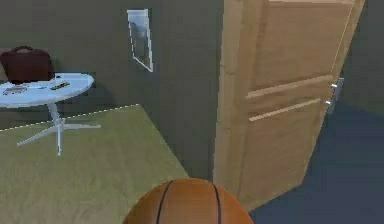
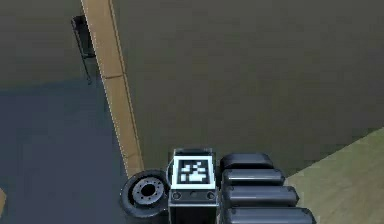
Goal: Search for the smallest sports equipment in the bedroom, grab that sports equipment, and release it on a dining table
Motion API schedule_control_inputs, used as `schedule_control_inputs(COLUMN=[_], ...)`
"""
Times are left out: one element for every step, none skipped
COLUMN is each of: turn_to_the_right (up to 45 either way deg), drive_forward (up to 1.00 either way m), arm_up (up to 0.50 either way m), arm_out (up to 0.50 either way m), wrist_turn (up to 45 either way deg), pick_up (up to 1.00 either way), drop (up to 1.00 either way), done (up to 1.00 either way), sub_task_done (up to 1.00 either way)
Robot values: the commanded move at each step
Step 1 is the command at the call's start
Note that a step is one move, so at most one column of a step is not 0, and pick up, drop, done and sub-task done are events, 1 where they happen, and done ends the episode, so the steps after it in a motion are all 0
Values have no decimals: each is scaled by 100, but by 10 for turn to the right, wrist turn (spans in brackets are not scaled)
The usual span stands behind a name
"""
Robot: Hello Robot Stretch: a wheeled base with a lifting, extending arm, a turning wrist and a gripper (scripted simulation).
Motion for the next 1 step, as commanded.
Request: schedule_control_inputs(turn_to_the_right=[450], drive_forward=[0], arm_up=[0], arm_out=[0], wrist_turn=[0], pick_up=[0], drop=[0], done=[0], sub_task_done=[0])
